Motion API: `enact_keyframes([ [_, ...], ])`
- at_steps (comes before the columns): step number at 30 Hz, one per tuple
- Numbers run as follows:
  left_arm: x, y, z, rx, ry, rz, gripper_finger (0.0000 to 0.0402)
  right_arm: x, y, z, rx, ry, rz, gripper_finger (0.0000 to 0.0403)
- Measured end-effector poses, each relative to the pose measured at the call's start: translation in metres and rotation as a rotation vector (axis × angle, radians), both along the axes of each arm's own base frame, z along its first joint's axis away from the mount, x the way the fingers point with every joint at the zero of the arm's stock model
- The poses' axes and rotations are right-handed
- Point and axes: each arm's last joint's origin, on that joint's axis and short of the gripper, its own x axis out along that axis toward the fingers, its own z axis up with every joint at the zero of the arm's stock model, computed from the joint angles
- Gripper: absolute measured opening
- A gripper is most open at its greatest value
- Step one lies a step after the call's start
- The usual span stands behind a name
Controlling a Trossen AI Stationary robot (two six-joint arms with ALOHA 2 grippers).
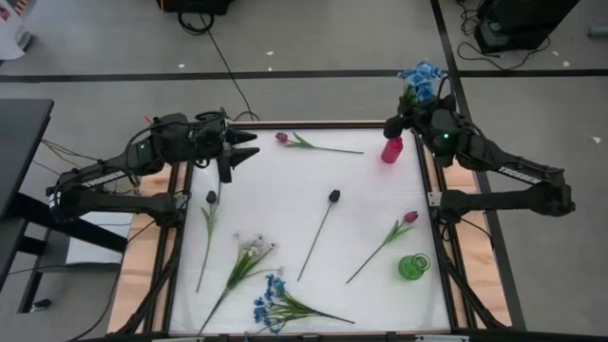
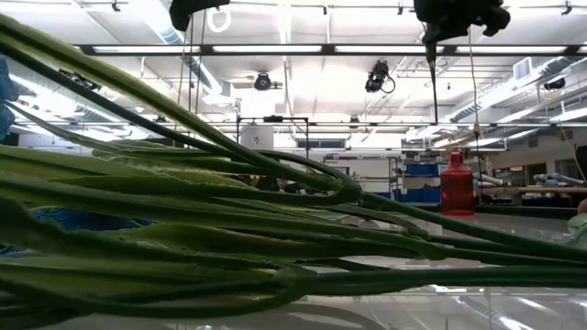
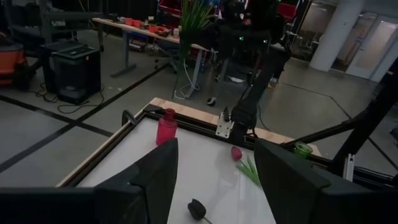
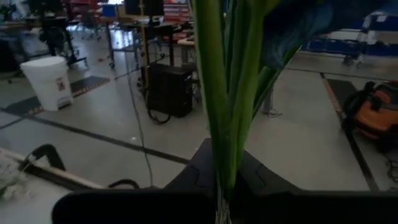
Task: Sort flowers into vase by color
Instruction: Put the top blue flowers into the red vase
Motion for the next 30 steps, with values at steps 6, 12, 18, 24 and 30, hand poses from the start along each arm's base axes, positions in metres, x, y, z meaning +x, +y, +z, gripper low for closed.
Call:
enact_keyframes([
  [6, 0.0, 0.0, 0.0, 0.0, -0.001, 0.0, 0.0217, -0.001, 0.005, -0.008, 0.043, 0.042, 0.021, 0.0018],
  [12, 0.0, 0.0, 0.0, 0.001, -0.001, 0.0, 0.0217, -0.012, 0.016, -0.036, 0.085, -0.019, 0.047, 0.0018],
  [18, 0.0, 0.0, 0.0, 0.001, -0.001, 0.0, 0.0217, -0.023, 0.024, -0.055, 0.077, -0.089, 0.075, 0.0018],
  [24, 0.0, 0.0, 0.0, 0.001, -0.001, 0.0, 0.0217, -0.027, 0.021, -0.057, 0.024, -0.104, 0.102, 0.0018],
  [30, 0.0, 0.0, 0.0, 0.001, -0.001, 0.0, 0.0217, -0.03, 0.008, -0.051, -0.054, -0.051, 0.033, 0.0018],
])
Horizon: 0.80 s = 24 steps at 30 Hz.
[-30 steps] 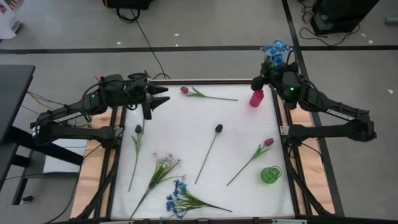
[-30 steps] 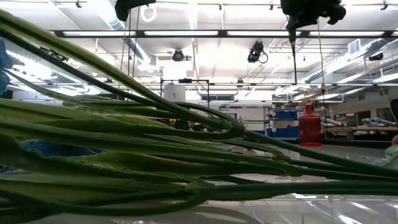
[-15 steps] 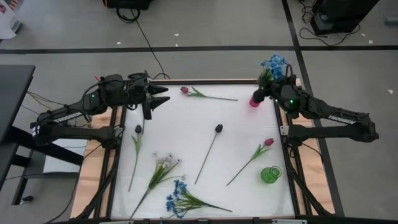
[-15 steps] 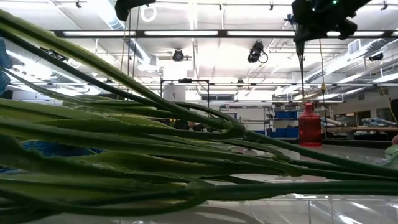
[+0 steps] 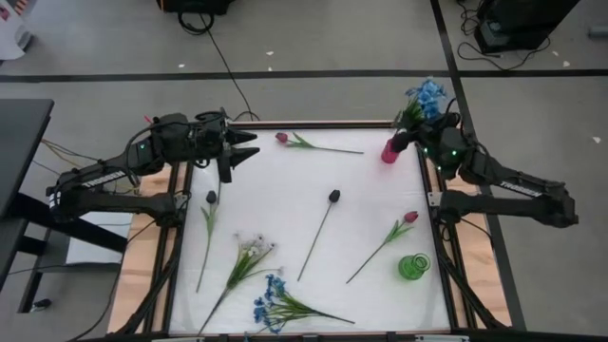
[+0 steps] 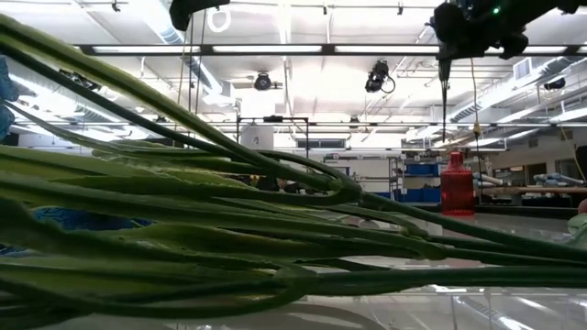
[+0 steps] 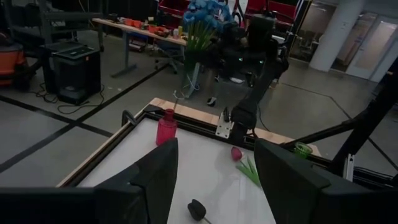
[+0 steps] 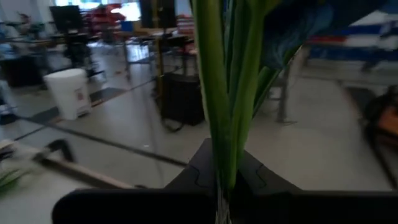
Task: Sort flowers into vase by color
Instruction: Put the top blue flowers into the red vase
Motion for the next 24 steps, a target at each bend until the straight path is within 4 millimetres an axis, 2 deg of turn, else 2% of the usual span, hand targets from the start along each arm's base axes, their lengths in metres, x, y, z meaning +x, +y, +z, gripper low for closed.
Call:
enact_keyframes([
  [6, 0.0, 0.0, 0.0, 0.0, 0.0, 0.0, 0.0217, -0.009, -0.018, -0.002, 0.002, 0.03, -0.132, 0.0018],
  [17, 0.0, 0.0, 0.0, 0.0, 0.0, 0.0, 0.0217, -0.008, -0.029, -0.011, 0.099, -0.004, -0.083, 0.0018],
  [24, 0.0, 0.0, 0.0, 0.0, 0.0, 0.0, 0.0217, -0.004, -0.033, -0.03, 0.141, 0.06, -0.048, 0.0025],
])
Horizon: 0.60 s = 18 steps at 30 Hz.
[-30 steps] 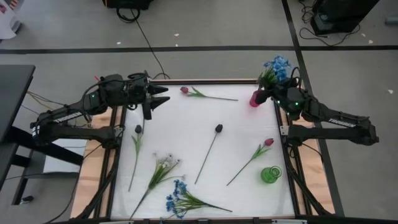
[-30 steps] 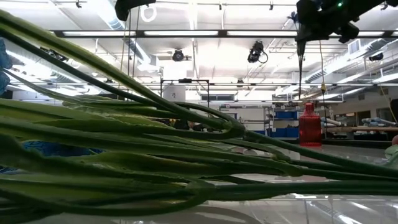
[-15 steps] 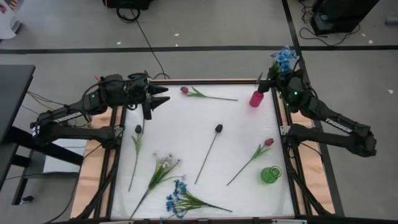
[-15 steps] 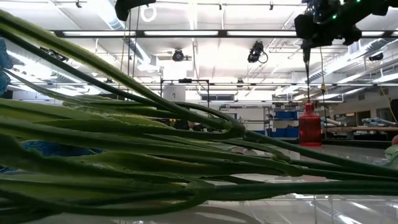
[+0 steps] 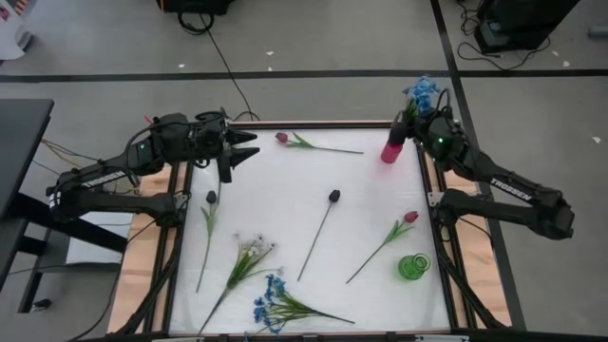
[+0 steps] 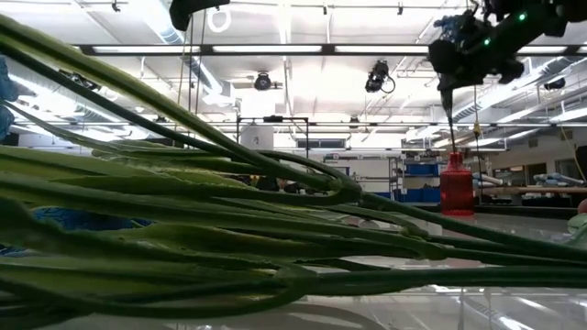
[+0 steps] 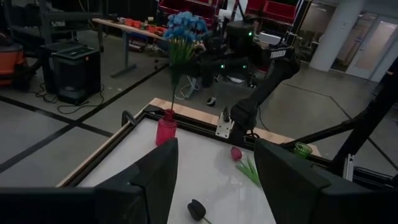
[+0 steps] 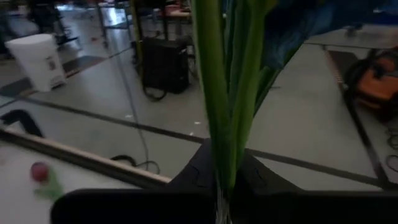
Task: Sort flowers into vase by color
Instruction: Put the top blue flowers into the red vase
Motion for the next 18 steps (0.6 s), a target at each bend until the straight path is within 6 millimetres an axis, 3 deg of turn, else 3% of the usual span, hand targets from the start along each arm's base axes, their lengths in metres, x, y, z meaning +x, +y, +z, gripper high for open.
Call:
enact_keyframes([
  [4, 0.0, 0.0, 0.0, 0.0, 0.0, 0.0, 0.0217, 0.002, 0.0, -0.013, 0.028, -0.027, 0.041, 0.0073],
  [11, 0.0, 0.0, 0.0, 0.0, 0.0, 0.0, 0.0217, -0.006, -0.003, -0.03, 0.147, -0.053, -0.096, 0.0152],
  [18, 0.0, 0.0, 0.0, 0.0, 0.0, 0.0, 0.0217, -0.009, -0.006, -0.028, 0.232, -0.066, -0.037, 0.0168],
])
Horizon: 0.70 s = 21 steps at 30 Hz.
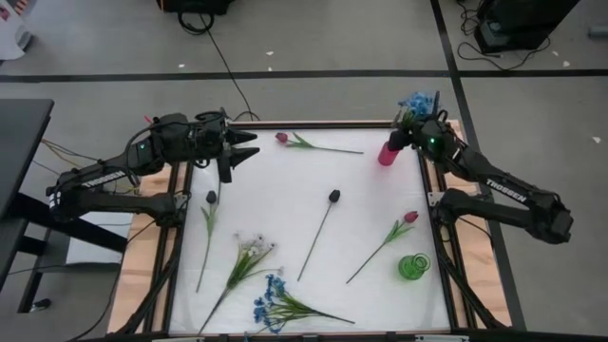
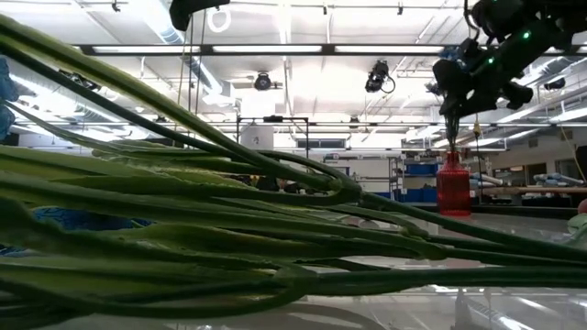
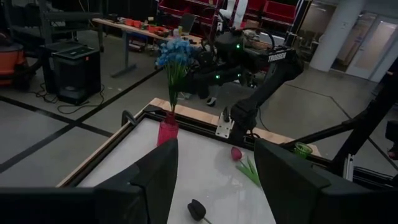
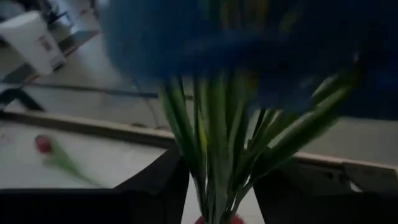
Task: Sort flowers into vase by color
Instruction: Put the top blue flowers into the red vase
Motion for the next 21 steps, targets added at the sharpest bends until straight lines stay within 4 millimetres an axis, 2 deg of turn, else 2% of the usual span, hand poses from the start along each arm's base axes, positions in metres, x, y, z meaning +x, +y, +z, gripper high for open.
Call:
enact_keyframes([
  [6, 0.0, 0.0, 0.0, 0.0, 0.0, 0.0, 0.0217, -0.006, -0.003, 0.021, 0.144, 0.131, 0.007, 0.0169],
  [14, 0.0, 0.0, 0.0, 0.0, 0.0, 0.0, 0.0218, -0.004, -0.012, 0.058, 0.315, 0.173, -0.024, 0.017],
  [18, 0.0, 0.0, 0.0, 0.0, 0.0, 0.0, 0.0217, 0.007, -0.023, 0.059, 0.313, 0.195, 0.038, 0.017],
  [21, 0.0, 0.0, 0.0, 0.0, 0.0, 0.0, 0.0218, 0.014, -0.029, 0.049, 0.359, 0.253, 0.048, 0.017],
])
